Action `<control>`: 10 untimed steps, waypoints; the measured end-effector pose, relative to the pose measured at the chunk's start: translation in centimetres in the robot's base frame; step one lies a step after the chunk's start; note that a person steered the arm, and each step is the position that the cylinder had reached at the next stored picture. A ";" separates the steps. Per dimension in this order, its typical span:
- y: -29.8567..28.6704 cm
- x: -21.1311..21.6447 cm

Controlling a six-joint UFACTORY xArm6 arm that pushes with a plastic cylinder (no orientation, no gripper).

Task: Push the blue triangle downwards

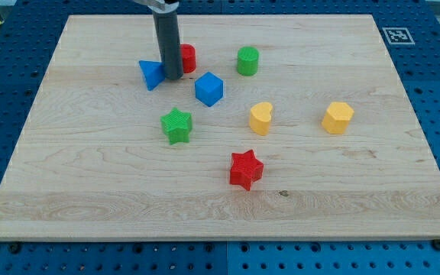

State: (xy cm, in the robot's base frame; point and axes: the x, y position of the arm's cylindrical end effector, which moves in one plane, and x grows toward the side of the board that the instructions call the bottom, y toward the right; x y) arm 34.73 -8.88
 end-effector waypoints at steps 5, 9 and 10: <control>-9.3 -6.0; -6.2 0.0; -4.2 -1.4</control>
State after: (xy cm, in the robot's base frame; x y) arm 33.29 -13.08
